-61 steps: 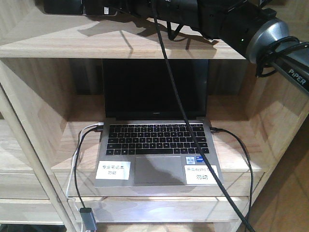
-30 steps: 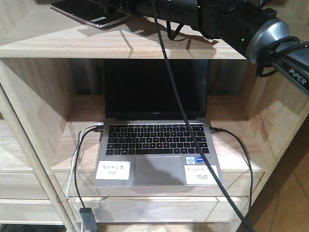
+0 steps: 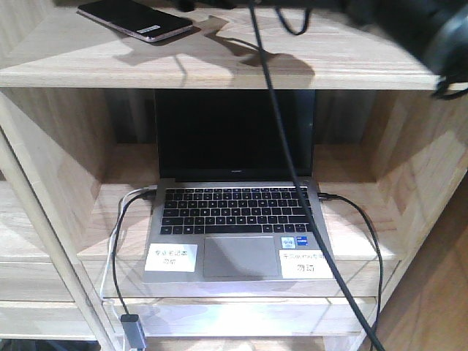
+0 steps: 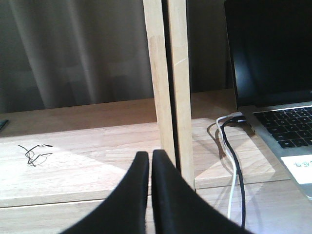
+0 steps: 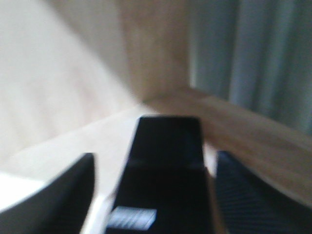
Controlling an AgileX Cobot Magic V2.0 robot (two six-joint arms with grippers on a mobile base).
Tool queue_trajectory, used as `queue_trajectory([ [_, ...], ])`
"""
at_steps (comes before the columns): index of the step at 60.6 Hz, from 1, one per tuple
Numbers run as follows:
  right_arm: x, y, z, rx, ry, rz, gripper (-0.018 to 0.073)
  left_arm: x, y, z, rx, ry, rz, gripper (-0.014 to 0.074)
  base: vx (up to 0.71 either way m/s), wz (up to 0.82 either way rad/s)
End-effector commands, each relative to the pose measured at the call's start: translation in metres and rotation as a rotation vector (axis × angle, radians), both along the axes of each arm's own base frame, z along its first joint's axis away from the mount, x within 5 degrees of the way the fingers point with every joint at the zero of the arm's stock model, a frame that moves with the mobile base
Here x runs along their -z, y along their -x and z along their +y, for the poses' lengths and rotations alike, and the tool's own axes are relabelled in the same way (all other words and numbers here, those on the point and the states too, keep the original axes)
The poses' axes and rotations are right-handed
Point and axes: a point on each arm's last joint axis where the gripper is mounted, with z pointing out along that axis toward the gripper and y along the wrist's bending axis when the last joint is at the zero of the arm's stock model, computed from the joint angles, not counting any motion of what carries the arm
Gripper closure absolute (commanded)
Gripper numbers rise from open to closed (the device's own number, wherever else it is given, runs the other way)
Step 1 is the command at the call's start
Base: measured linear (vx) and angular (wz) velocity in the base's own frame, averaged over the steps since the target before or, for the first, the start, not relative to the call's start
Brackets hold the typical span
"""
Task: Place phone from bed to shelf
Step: 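Withdraw the open right gripper from the phone and shelf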
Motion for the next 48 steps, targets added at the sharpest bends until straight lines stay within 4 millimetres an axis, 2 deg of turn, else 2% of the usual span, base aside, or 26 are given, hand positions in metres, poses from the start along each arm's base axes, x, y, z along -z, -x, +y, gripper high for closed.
queue_trajectory([
  [1,-0.044,0.024,-0.02,0.024,-0.059,-0.066,0.0207,-0.015,0.001,0.0,0.004,0.015,-0.107,0.0595,0.0,0.0],
  [16,-0.057,0.042,-0.025,-0.019,-0.065,-0.038,0.0377,-0.015,0.001,0.0,0.004,0.015,-0.107,0.0595,0.0,0.0],
  [26,-0.063,0.051,-0.028,-0.041,-0.059,-0.033,0.0577,-0.015,0.001,0.0,0.004,0.015,-0.107,0.0595,0.0,0.0],
  [48,-0.072,0.067,-0.034,-0.068,-0.01,-0.047,0.0566,-0.015,0.001,0.0,0.004,0.015,-0.107,0.0595,0.0,0.0],
])
